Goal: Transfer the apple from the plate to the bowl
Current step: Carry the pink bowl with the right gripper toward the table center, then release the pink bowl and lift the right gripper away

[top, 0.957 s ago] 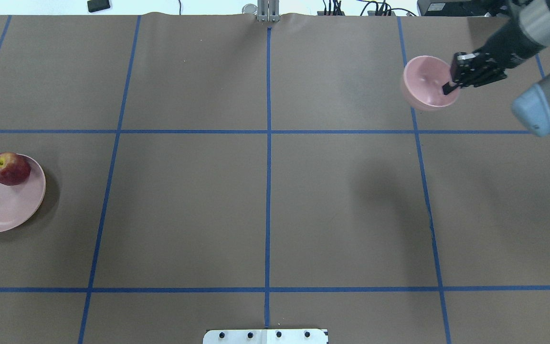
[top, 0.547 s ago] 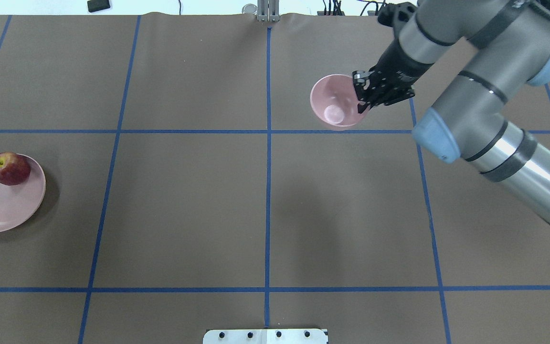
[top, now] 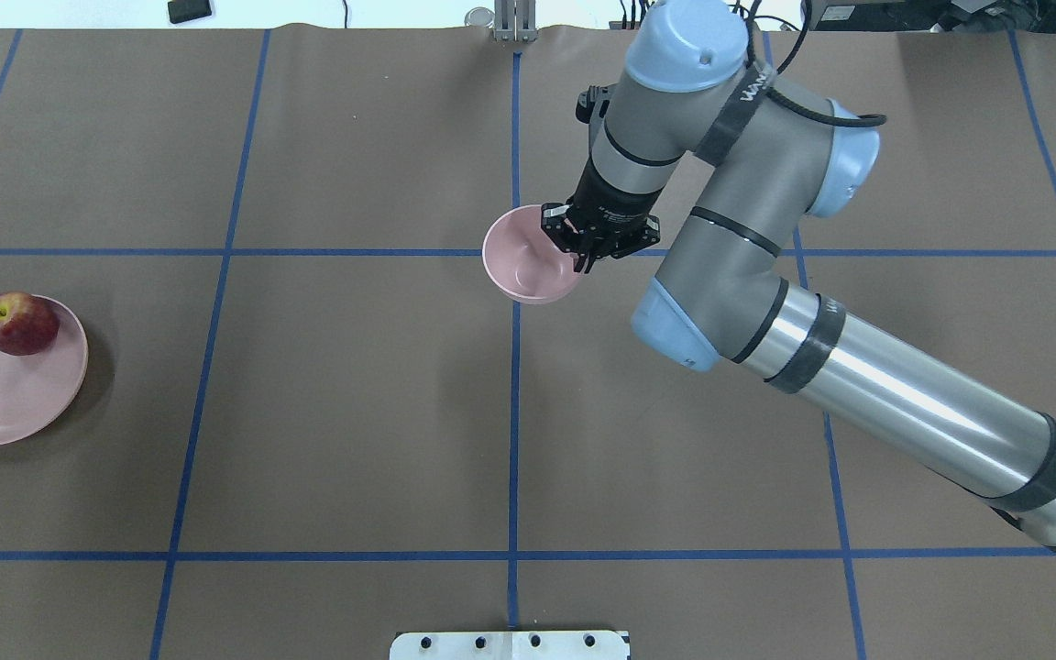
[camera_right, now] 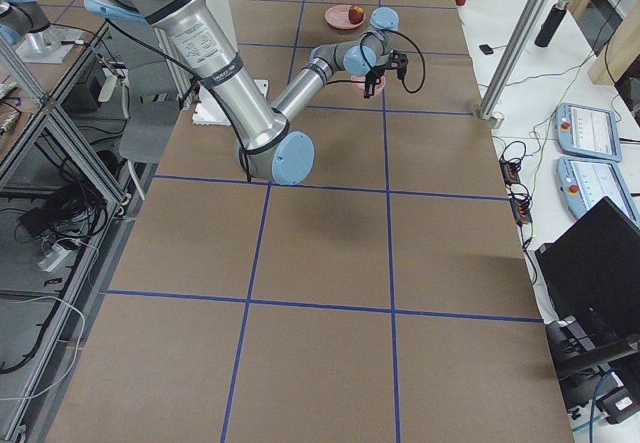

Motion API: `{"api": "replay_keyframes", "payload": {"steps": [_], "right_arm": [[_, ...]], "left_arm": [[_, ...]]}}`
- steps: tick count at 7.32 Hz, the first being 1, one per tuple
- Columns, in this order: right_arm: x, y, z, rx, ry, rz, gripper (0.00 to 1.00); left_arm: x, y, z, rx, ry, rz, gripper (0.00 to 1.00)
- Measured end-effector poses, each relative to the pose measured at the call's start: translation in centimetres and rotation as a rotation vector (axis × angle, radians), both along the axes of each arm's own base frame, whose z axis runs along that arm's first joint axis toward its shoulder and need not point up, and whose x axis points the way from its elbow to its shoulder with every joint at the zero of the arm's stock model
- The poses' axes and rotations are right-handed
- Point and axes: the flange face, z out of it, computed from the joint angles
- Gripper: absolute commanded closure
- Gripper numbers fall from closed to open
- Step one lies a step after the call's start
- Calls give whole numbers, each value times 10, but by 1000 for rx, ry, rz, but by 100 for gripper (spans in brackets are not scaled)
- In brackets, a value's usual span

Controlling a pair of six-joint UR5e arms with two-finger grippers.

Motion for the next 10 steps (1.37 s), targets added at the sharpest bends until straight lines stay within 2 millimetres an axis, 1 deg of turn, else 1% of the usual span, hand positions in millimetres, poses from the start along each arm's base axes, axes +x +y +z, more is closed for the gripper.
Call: {"api": "replay_keyframes", "payload": {"steps": [1, 2, 3, 4, 5, 6, 7, 9, 10], "right_arm": [[-20, -5, 7, 12, 8, 4, 100], [-34, -10, 19, 26, 6, 5, 100], [-43, -13, 27, 35, 1, 4, 100], [-50, -11, 31, 44, -7, -1, 100], [-55, -8, 32, 55, -15, -5, 97], [-59, -5, 33, 67, -21, -6, 42], [-62, -4, 34, 77, -28, -7, 0], [-64, -3, 36, 96, -28, 3, 0], [-62, -3, 33, 110, -31, 15, 0]], "left_arm": [[0, 0, 0, -1, 0, 0, 2], [0, 0, 0, 0, 0, 0, 2], [0, 0, 0, 0, 0, 0, 2], [0, -1, 0, 0, 0, 0, 2], [0, -1, 0, 0, 0, 0, 2], [0, -1, 0, -1, 0, 0, 2], [0, -1, 1, -2, 0, 0, 2], [0, -1, 0, -2, 0, 0, 2], [0, -1, -2, 2, 0, -1, 2]]}}
